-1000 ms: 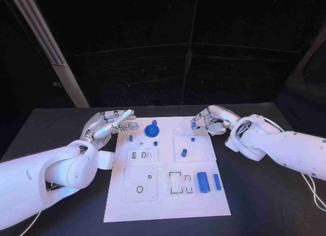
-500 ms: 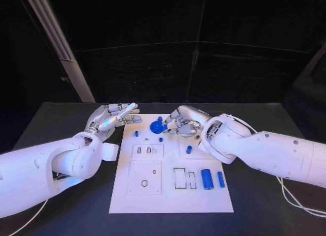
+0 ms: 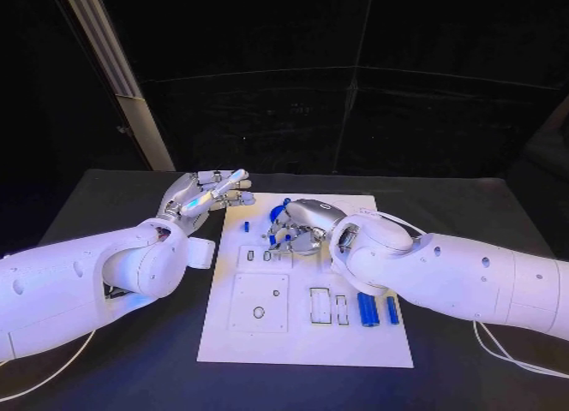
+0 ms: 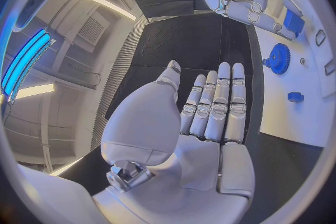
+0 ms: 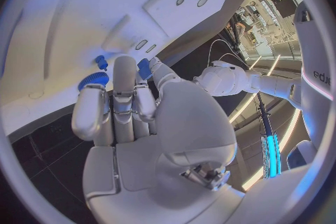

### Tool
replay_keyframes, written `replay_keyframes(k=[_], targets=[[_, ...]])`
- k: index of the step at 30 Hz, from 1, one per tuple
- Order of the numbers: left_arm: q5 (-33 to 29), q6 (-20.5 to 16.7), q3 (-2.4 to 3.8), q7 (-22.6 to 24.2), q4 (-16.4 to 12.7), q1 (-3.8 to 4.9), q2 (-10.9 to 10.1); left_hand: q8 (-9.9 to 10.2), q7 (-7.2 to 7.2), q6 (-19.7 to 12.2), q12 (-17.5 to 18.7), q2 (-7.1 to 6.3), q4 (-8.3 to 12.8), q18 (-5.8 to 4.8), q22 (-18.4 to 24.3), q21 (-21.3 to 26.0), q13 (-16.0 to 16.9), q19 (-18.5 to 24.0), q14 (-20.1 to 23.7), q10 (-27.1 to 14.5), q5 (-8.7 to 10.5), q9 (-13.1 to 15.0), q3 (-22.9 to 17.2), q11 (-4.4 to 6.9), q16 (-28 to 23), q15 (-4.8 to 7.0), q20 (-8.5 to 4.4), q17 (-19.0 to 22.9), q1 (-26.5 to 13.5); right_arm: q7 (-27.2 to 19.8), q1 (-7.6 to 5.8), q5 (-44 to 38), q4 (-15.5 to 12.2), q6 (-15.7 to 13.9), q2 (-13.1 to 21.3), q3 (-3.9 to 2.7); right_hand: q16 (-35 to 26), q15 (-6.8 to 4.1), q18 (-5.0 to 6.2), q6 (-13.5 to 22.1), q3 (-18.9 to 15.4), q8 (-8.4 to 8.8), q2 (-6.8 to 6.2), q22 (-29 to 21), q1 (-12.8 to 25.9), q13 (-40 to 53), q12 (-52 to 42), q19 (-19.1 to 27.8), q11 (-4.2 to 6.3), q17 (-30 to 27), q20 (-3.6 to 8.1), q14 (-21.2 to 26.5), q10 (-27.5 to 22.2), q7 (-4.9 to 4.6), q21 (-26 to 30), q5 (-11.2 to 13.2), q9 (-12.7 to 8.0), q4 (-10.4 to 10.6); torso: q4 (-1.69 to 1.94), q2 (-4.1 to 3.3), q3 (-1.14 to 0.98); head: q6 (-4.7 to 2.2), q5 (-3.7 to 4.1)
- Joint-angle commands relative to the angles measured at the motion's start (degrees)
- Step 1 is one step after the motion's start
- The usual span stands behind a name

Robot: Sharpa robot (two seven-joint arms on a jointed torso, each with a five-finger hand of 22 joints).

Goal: Assemble the parts on the task board

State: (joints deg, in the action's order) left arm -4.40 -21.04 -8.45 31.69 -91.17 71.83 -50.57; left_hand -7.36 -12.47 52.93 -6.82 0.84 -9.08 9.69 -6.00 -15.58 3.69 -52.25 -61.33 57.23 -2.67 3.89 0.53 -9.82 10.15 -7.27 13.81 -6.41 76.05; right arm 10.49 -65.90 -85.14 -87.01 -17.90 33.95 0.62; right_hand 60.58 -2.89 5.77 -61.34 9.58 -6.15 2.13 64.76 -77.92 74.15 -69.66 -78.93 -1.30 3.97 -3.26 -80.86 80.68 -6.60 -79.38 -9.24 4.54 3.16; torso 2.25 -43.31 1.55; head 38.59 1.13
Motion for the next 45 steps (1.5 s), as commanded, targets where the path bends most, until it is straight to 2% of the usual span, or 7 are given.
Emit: replay_keyframes(k=[1, 13, 25, 35, 43, 44, 45], targets=[[-0.28, 0.58, 0.04, 0.32, 0.06, 0.13, 0.13, 0.25, -0.17, 0.26, 0.35, 0.66, 0.18, 0.81, 0.09, 0.03, -0.01, -0.41, -0.22, 0.29, -0.04, -0.03, 0.22, -0.11, -0.18, -0.20, -0.02, -0.02, -0.14, 1.03, 0.07, -3.64, 0.33, 1.82, -0.52, 0.14, -0.21, -0.38, -0.87, -2.18, 0.17, -0.21, -0.23, -0.03, 0.00, 0.05, 0.27, 0.29, 0.33, -0.01, 0.23, -0.08, -0.13, 0.70, 0.35, -0.33, 0.11, 0.12, -0.04, -0.04, -0.06, 0.30, -0.32], [-0.29, 0.72, 0.04, 0.24, 0.22, 0.14, 0.39, 0.27, -0.17, 0.26, 0.37, 0.66, 0.18, 0.80, 0.10, 0.05, -0.01, -0.41, -0.20, 0.30, -0.04, -0.04, 0.24, -0.11, -0.21, -0.20, -0.02, -0.01, -0.15, 1.19, 0.35, -4.99, 1.29, 2.70, -1.31, 0.38, -0.21, -0.38, -0.87, -2.23, 0.19, -0.21, -0.24, -0.03, 0.06, 0.04, 0.29, 0.29, 0.34, -0.01, 0.24, -0.08, -0.14, 0.72, 0.35, -0.38, 0.11, 0.13, -0.10, -0.04, -0.07, 0.61, -0.45], [-0.29, 0.88, 0.03, 0.11, 0.34, 0.13, 0.63, 0.29, -0.17, 0.26, 0.40, 0.66, 0.19, 0.79, 0.12, 0.07, -0.01, -0.41, -0.17, 0.30, -0.04, -0.04, 0.27, -0.12, -0.25, -0.21, -0.01, 0.00, -0.15, 1.35, 0.60, -6.08, 2.05, 5.56, -1.82, 0.47, -0.24, -0.41, -0.86, -2.29, 0.21, -0.19, -0.41, -0.09, 0.26, 0.02, 0.33, 0.30, 0.36, -0.01, 0.26, -0.08, -0.16, 0.74, 0.39, -0.50, 0.10, 0.16, -0.15, 0.00, -0.08, 0.90, -0.51], [-0.29, 0.97, 0.03, 0.01, 0.45, 0.13, 0.77, 0.29, -0.17, 0.26, 0.40, 0.66, 0.19, 0.79, 0.12, 0.07, -0.01, -0.41, -0.17, 0.30, -0.04, -0.04, 0.27, -0.12, -0.25, -0.21, -0.01, 0.00, -0.15, 1.63, 0.81, -7.18, 2.46, 6.86, -1.92, 0.54, -0.27, -0.43, -0.86, -2.28, 0.23, -0.12, -0.71, -0.14, 0.39, -0.05, 0.45, 0.32, 0.38, -0.01, 0.29, -0.08, -0.22, 0.75, 0.43, -0.53, 0.07, 0.07, -0.12, 0.00, -0.08, 1.06, -0.45], [-0.29, 1.01, 0.03, -0.06, 0.55, 0.12, 0.81, 0.29, -0.17, 0.26, 0.40, 0.66, 0.19, 0.79, 0.12, 0.07, -0.01, -0.41, -0.17, 0.30, -0.04, -0.04, 0.27, -0.12, -0.25, -0.21, -0.01, 0.00, -0.15, 2.14, 0.83, -7.83, 2.44, 7.98, -1.75, 0.56, -0.39, -0.37, -0.85, -1.77, 0.26, 0.38, -1.77, -0.30, 0.83, -0.51, 1.15, 0.38, 0.24, -0.02, 0.30, -0.06, -0.62, 0.51, 0.55, -0.49, -0.14, -0.19, -0.13, -0.01, -0.08, 1.08, -0.47], [-0.29, 1.02, 0.03, -0.07, 0.57, 0.12, 0.82, 0.29, -0.17, 0.26, 0.40, 0.66, 0.19, 0.79, 0.12, 0.07, -0.01, -0.41, -0.17, 0.30, -0.04, -0.04, 0.27, -0.12, -0.25, -0.21, -0.01, 0.00, -0.15, 2.16, 0.83, -7.93, 2.41, 8.20, -1.73, 0.56, -0.42, -0.33, -0.85, -1.63, 0.19, 0.50, -2.08, -0.32, 1.03, -0.61, 1.30, 0.39, 0.17, -0.02, 0.27, -0.06, -0.71, 0.43, 0.57, -0.67, -0.19, -0.18, -0.13, 0.00, -0.08, 1.12, -0.48], [-0.29, 1.02, 0.03, -0.08, 0.58, 0.12, 0.82, 0.29, -0.17, 0.26, 0.40, 0.66, 0.19, 0.79, 0.12, 0.07, -0.01, -0.41, -0.17, 0.30, -0.04, -0.04, 0.27, -0.12, -0.25, -0.21, -0.01, 0.00, -0.15, 2.19, 0.83, -8.02, 2.37, 8.39, -1.71, 0.56, -0.46, -0.26, -0.86, -1.47, 0.01, 0.69, -2.76, -0.38, 1.54, -0.73, 1.49, 0.41, 0.08, -0.02, 0.21, -0.05, -0.83, 0.33, 0.62, -1.93, -0.26, -0.07, -0.13, 0.00, -0.08, 1.12, -0.48]])
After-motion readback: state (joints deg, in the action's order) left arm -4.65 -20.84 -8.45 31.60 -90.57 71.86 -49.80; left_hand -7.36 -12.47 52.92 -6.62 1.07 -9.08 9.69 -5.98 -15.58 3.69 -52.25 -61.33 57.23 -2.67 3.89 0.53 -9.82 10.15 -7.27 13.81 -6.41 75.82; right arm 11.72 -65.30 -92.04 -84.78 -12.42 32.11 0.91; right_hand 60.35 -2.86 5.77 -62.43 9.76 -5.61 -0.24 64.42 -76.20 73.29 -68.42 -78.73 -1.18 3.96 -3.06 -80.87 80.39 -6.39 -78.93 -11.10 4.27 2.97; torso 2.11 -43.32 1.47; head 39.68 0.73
